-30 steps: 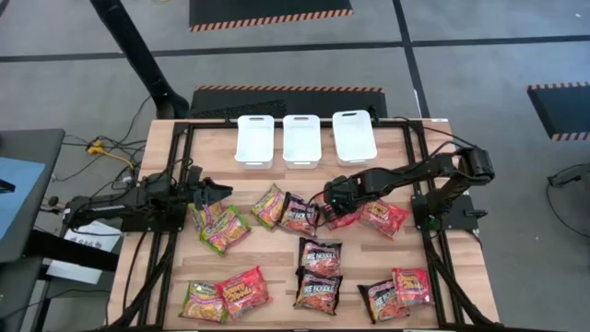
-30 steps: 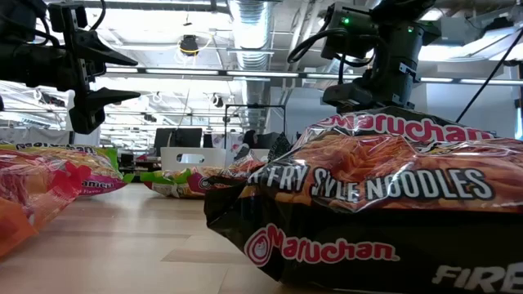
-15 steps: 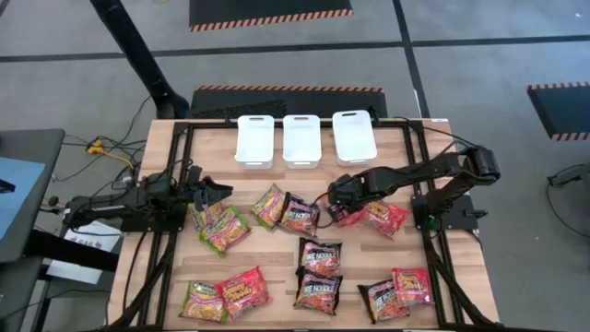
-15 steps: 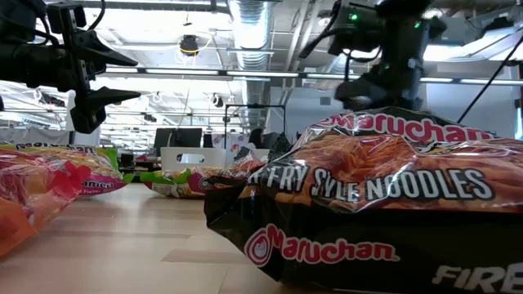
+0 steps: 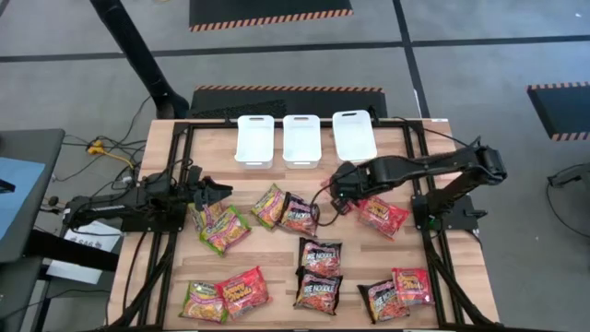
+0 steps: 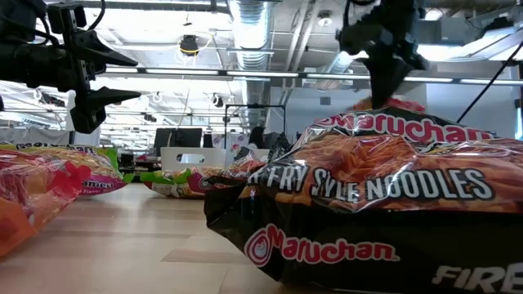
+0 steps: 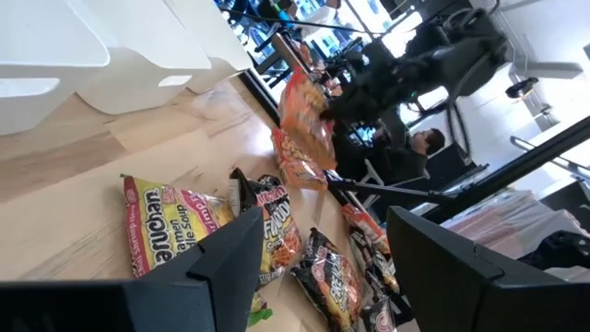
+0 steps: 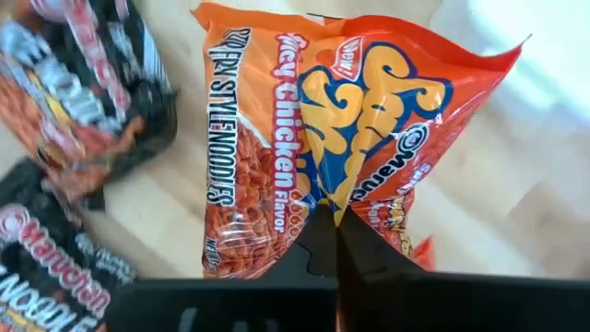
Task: Sort Maruchan noodles
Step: Put the orange noodle pack into the right white bin
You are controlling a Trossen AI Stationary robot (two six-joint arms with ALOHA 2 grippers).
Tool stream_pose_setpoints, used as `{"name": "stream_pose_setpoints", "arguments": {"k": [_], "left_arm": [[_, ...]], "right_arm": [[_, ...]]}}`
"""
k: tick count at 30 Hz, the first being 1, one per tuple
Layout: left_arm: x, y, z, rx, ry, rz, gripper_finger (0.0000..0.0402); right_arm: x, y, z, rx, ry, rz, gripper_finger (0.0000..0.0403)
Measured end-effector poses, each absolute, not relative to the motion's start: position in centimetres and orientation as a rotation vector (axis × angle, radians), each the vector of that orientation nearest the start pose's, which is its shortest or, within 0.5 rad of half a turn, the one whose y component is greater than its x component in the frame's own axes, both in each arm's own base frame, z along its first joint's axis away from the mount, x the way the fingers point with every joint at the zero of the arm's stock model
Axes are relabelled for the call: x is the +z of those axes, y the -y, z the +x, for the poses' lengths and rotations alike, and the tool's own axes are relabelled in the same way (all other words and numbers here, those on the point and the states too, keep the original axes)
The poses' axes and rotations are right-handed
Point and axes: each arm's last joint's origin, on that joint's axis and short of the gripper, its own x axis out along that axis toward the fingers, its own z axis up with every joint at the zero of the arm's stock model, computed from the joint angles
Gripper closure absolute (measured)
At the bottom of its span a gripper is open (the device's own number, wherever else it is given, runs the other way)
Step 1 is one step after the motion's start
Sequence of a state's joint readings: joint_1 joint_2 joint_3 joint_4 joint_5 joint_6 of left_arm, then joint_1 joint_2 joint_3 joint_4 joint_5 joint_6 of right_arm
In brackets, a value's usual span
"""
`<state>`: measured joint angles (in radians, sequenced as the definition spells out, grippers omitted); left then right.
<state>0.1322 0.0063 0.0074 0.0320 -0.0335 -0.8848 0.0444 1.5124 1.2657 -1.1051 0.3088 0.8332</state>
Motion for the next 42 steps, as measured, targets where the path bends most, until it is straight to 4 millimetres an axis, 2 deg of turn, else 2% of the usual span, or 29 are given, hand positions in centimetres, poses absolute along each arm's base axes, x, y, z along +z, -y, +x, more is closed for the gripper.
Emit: {"name": "stream_pose_setpoints", "arguments": {"k": [7,15,26,32,37,42], "left_arm": [[16.8,-1.4,9.7,0.141,0.104,-0.882,0.0184],[16.9,-1.4,9.7,0.145,0.106,-0.883,0.0184],[16.9,-1.4,9.7,0.144,0.109,-0.909,0.0184],[16.9,-1.4,9.7,0.144,0.109,-0.910,0.0184],[16.9,-1.4,9.7,0.144,0.111,-0.924,0.0184],[16.9,-1.4,9.7,0.145,0.112,-0.924,0.0184]], "right_arm": [[30.5,1.8,27.6,-0.805,-1.126,0.239,0.0402],[32.3,6.3,27.0,-0.840,-1.176,-0.005,0.0402],[33.1,13.7,26.0,-0.739,-1.304,-0.411,0.0400],[33.7,17.0,25.3,-0.657,-1.364,-0.630,0.0399],[33.5,19.1,24.6,-0.611,-1.408,-0.693,0.0399],[31.7,21.3,24.8,-0.560,-1.476,-0.692,0.0399]]}}
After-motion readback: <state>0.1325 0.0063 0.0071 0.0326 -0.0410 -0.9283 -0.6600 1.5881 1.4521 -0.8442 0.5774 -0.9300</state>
